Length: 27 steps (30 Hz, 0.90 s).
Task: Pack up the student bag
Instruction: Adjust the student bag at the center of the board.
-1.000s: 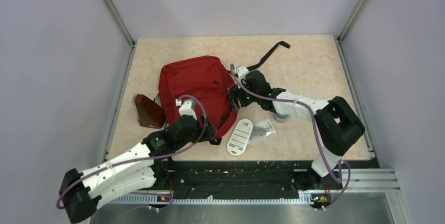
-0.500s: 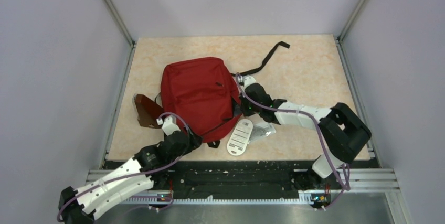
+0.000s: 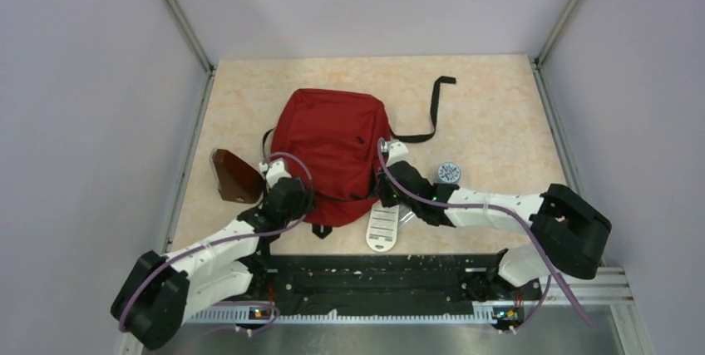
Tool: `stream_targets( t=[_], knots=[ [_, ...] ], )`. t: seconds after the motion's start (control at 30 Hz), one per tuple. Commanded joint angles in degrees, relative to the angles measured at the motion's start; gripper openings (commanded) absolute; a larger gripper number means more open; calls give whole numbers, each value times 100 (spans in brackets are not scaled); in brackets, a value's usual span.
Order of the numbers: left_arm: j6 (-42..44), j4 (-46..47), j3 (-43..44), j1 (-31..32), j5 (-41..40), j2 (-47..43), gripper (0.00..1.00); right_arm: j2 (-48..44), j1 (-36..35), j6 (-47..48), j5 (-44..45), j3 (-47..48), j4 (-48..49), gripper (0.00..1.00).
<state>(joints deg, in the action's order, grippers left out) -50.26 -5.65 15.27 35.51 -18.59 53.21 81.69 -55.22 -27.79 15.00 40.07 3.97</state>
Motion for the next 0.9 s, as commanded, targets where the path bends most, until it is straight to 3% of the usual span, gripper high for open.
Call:
stream_targets(
  t=[0.0,0.13,0.27,0.43,0.5,0.57,0.73,0.87],
  knots=[
    [1160,1860,468,-461,636,815,46,-312,-503,-431,51,-130,299,0],
    [1867,2298,1259,-534,925,1749,45,-188,-783,-509,41,-96,495,0],
    [2369,2043,2077,-581,866,2434,45,118,-909,-589,-78,87,582,0],
    [2490,1130,2469,-590,317,2217,47,331,-914,-567,65,346,483,0],
    [2341,478,2509,-593,84,1930,51,310,-917,-436,169,435,378,8],
    [2086,-198,2479,-584,-4,1570,54,214,-918,-270,324,552,160,23],
    [1251,-592,1739,-580,580,359,63,-52,-914,270,513,711,-33,56],
    [590,-348,1080,-587,1052,-526,68,180,-912,716,120,849,249,62]
  ],
)
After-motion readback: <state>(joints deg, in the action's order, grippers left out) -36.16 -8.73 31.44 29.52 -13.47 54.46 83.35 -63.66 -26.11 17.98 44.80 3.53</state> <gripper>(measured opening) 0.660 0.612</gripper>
